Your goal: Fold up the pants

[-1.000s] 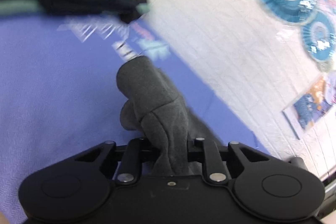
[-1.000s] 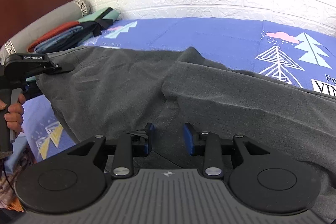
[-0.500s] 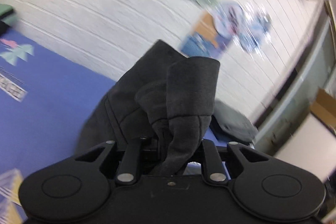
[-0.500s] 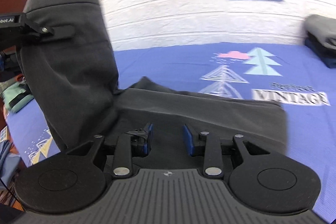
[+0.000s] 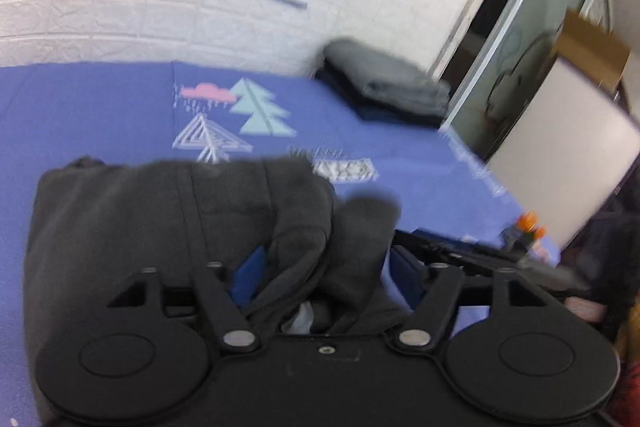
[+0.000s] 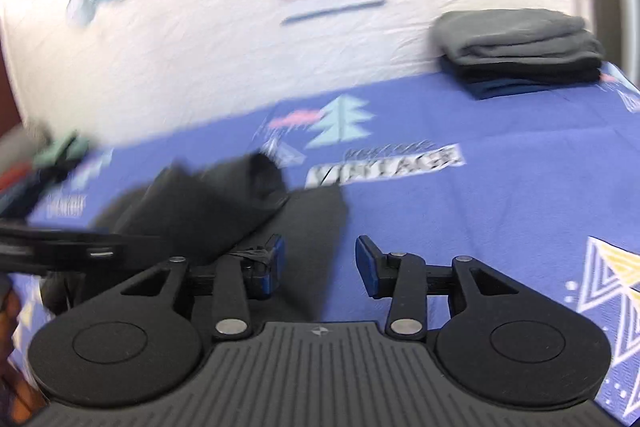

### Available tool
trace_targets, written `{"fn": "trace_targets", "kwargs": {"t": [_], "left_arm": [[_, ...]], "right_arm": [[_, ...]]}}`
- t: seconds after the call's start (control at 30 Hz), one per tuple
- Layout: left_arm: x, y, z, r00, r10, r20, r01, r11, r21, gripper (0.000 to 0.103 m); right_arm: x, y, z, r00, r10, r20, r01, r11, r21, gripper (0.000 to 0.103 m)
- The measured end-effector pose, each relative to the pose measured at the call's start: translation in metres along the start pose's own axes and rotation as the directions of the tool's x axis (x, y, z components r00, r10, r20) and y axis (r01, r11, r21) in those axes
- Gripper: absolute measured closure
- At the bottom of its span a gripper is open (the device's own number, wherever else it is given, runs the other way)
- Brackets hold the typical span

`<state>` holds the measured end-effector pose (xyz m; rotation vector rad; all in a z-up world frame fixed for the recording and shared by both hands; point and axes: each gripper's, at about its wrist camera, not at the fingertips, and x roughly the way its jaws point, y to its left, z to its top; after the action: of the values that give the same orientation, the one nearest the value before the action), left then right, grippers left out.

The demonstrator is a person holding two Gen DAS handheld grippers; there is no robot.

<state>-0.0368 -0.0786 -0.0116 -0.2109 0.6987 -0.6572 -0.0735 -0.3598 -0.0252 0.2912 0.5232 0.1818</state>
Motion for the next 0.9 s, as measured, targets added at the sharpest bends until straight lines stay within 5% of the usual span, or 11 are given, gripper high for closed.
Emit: {"fn": "trace_targets", "kwargs": {"t": [0.1,0.17,0.23,0.33,0.73,0.9], "left_arm": [[-0.026,0.008,0.013,0.996,0.047,0.080,-0.047,0.999,-0.010,0.000],[-0.028,0.021,0.017,0.986,0.138,0.094,-0.137,0.990,-0.021,0.000],[-0.020,0.038,0.016,0.977,0.203,0.059,-0.199,0.978,-0.062,0.014],[-0.013,0.056,0.009,0.979,0.205,-0.005,-0.204,0.969,-0.141,0.016],[-0.006,0.057,0.007,0.988,0.153,-0.008,-0.152,0.981,-0.122,0.016],[0.000,0.055,0.006,0.993,0.120,-0.018,-0.121,0.985,-0.121,0.015]], "right_arm": [[-0.002,-0.011,0.007,0.993,0.108,0.049,-0.112,0.989,0.098,0.001],[0.005,-0.008,0.010,0.986,0.158,0.045,-0.162,0.981,0.108,0.000],[0.017,0.000,0.009,0.985,0.172,0.014,-0.173,0.980,0.103,0.000],[0.029,0.009,0.007,0.987,0.157,-0.020,-0.155,0.984,0.093,0.000],[0.014,0.033,0.027,0.978,0.205,0.037,-0.206,0.977,0.052,0.000],[0.046,0.038,0.013,0.978,0.138,-0.159,-0.139,0.990,0.006,0.000]]}}
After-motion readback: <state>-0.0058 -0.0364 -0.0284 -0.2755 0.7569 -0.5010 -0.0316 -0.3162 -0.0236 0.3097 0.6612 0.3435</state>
